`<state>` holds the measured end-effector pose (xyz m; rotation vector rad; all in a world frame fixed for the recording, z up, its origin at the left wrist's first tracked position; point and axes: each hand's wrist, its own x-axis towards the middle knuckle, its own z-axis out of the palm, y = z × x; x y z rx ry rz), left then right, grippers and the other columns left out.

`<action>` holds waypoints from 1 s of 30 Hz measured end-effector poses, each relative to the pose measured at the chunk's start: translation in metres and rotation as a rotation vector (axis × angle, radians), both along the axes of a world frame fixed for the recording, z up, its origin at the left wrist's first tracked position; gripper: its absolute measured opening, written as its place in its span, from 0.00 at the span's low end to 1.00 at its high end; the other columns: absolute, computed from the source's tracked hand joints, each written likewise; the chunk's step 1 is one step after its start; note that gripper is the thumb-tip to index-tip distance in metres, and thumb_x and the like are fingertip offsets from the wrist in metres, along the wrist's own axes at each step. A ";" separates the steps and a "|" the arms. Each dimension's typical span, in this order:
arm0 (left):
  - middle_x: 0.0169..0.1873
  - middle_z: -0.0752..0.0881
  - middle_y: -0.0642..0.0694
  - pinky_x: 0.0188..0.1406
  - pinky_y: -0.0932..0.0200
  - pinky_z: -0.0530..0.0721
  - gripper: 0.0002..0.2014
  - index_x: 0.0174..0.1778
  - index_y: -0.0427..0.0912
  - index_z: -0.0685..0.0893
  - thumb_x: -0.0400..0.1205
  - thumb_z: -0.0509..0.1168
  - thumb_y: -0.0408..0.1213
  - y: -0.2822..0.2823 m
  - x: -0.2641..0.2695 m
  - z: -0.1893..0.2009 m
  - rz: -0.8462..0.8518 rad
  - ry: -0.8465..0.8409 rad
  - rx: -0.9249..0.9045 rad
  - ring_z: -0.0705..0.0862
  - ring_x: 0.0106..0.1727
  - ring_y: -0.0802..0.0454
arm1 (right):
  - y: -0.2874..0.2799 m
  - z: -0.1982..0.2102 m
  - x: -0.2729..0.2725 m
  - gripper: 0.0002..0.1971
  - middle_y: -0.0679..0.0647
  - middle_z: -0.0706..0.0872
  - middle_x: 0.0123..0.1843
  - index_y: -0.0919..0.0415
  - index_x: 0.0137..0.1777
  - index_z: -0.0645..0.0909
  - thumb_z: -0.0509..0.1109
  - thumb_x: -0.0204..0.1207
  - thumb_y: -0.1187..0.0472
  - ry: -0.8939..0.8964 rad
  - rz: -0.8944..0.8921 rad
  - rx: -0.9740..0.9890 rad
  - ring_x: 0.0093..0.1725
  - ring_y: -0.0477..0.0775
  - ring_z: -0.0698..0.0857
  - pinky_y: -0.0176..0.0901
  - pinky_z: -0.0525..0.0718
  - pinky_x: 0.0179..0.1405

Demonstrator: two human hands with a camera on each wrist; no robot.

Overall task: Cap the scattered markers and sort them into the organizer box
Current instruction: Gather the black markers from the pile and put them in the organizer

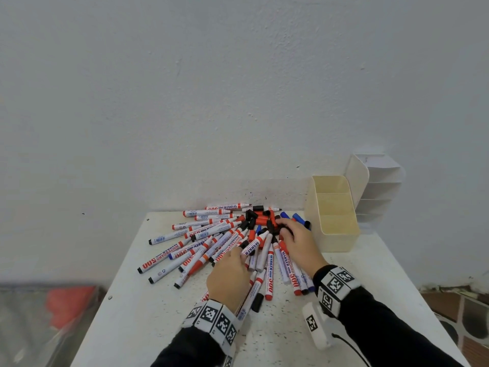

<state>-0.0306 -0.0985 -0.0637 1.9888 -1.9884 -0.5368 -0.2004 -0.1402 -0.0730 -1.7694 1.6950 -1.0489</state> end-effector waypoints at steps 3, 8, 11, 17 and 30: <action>0.41 0.75 0.52 0.37 0.60 0.70 0.13 0.54 0.46 0.73 0.88 0.44 0.44 0.001 0.000 0.001 -0.009 -0.008 -0.018 0.75 0.41 0.54 | -0.002 0.002 0.005 0.09 0.49 0.81 0.50 0.61 0.58 0.75 0.64 0.79 0.68 -0.218 -0.070 -0.005 0.51 0.47 0.82 0.26 0.82 0.48; 0.40 0.75 0.52 0.35 0.62 0.68 0.14 0.54 0.46 0.74 0.88 0.44 0.44 0.002 0.001 0.001 -0.035 -0.005 -0.037 0.74 0.41 0.55 | -0.004 -0.001 0.010 0.05 0.49 0.79 0.45 0.63 0.50 0.72 0.65 0.78 0.69 -0.435 -0.178 -0.008 0.49 0.50 0.85 0.40 0.87 0.52; 0.40 0.76 0.51 0.36 0.62 0.69 0.13 0.51 0.47 0.73 0.88 0.44 0.44 0.001 0.001 -0.001 -0.050 0.008 -0.048 0.75 0.40 0.54 | 0.001 -0.002 0.011 0.04 0.54 0.82 0.47 0.60 0.48 0.73 0.66 0.79 0.66 -0.547 -0.166 0.002 0.46 0.52 0.86 0.43 0.87 0.51; 0.41 0.77 0.51 0.36 0.62 0.69 0.14 0.53 0.45 0.75 0.88 0.45 0.44 0.000 0.003 -0.004 -0.066 0.022 -0.084 0.75 0.40 0.54 | 0.004 0.001 0.016 0.05 0.55 0.85 0.51 0.53 0.53 0.75 0.65 0.80 0.63 -0.413 -0.060 0.088 0.48 0.51 0.86 0.42 0.86 0.50; 0.28 0.76 0.53 0.26 0.66 0.65 0.18 0.37 0.47 0.76 0.86 0.50 0.51 0.005 -0.007 0.013 -0.188 0.174 -0.113 0.73 0.30 0.59 | 0.000 0.003 0.028 0.19 0.52 0.68 0.24 0.56 0.28 0.67 0.54 0.82 0.58 -0.413 -0.176 0.168 0.27 0.49 0.68 0.47 0.68 0.32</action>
